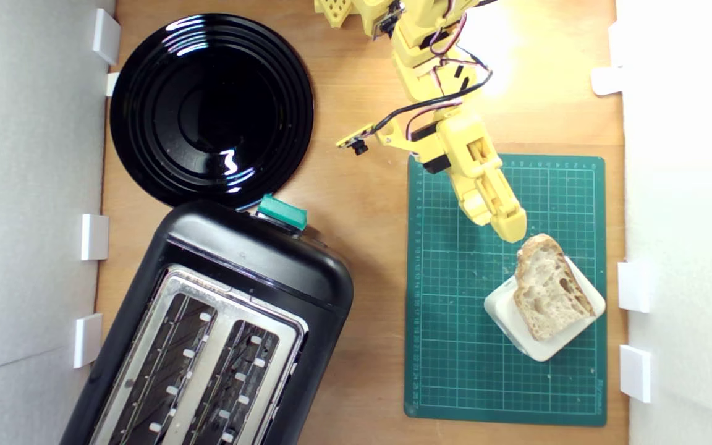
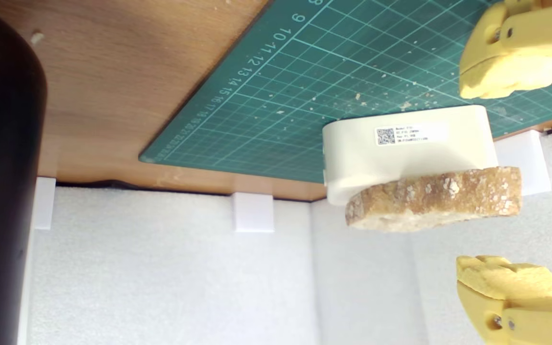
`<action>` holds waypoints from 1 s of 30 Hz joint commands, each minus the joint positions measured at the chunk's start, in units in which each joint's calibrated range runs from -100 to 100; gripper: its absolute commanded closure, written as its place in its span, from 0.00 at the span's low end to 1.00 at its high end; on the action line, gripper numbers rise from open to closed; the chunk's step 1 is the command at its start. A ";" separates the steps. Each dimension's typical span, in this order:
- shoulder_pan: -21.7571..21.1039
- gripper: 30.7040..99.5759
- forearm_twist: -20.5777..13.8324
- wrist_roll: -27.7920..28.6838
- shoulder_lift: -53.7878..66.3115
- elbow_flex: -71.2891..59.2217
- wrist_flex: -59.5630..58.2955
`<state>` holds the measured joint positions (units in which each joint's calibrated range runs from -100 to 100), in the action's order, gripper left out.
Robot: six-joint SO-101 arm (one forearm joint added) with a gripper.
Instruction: Pick bread and place in toaster
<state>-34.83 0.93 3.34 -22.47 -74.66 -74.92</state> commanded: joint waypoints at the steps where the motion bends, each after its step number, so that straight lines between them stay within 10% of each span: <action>1: -1.03 0.01 -0.30 0.04 1.34 1.72 -1.96; 30: -3.21 0.01 -0.30 -0.12 -3.24 11.25 -1.79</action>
<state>-37.48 0.40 3.34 -26.08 -66.16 -75.00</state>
